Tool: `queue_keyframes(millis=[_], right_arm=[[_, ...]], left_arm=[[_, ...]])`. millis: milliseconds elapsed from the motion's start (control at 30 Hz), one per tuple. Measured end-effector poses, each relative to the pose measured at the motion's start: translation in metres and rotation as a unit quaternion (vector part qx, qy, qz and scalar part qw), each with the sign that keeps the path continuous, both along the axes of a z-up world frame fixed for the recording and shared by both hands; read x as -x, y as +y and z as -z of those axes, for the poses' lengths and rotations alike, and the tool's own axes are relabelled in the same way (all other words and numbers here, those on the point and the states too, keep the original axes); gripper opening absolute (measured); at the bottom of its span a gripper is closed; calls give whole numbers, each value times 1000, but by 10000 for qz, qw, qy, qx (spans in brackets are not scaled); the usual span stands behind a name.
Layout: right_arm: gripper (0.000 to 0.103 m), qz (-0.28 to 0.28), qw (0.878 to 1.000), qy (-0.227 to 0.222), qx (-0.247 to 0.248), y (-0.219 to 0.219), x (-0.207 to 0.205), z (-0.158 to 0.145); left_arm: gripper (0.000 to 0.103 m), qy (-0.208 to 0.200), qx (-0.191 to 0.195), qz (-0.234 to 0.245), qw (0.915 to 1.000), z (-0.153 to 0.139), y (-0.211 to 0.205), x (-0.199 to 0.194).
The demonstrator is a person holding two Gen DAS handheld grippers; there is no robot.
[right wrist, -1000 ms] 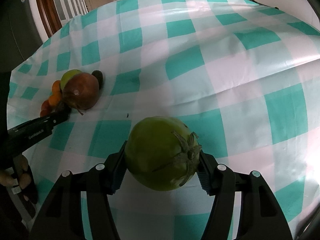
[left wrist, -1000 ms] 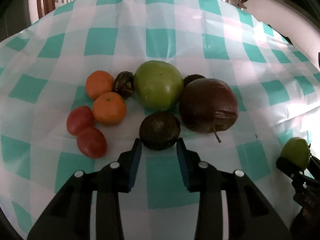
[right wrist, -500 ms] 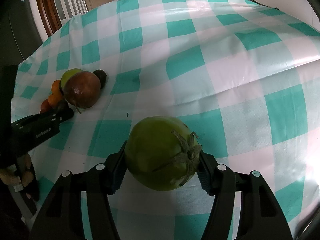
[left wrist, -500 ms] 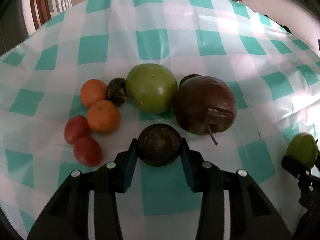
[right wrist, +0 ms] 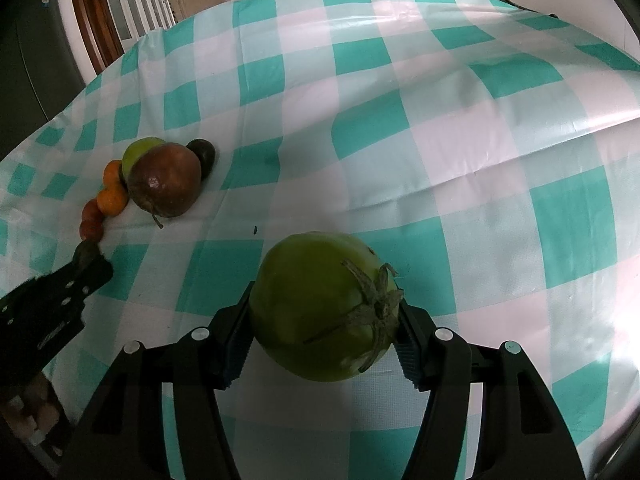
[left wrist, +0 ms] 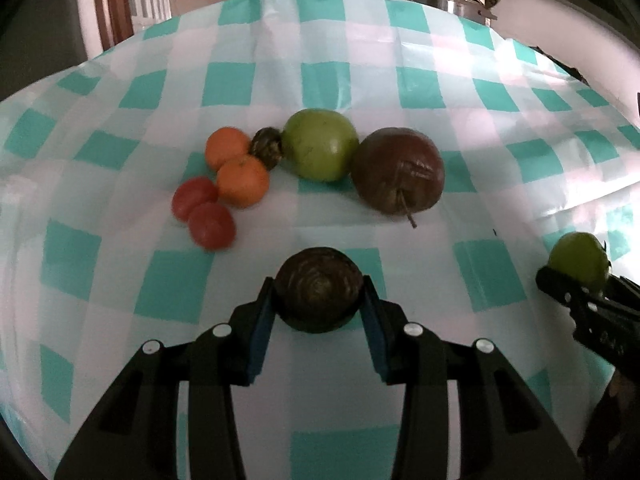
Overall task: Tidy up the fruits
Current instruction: 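Carry both held fruits off the table down into the white bin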
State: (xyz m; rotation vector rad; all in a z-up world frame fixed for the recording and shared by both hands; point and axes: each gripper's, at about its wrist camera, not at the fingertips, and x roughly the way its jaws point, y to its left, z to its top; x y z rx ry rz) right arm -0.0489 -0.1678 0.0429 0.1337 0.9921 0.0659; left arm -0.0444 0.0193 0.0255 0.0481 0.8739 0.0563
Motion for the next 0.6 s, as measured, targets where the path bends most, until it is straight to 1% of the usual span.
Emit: queue_keyframes(millis=[167,333,433,500,600], right_arm=[[60,-4,10000,10,80,2,0,0],[60,-5,10000,15,92,2,-1,1],[60,-6,9999,14,107,3,-1,1],[60,-15,9998,17,210,5,-1,0],[60,-118,9980,9,615,18,1,-1]], left_arm=[[42,78,93,27,9999,2,12,4],[42,-13,115,130,9998,-3,21,8],[42,5,137,131,9998,-3,25,14],[42,33,154,64,9999,-4,26,20],[42,-34,196,21,9998,-9,32,38]])
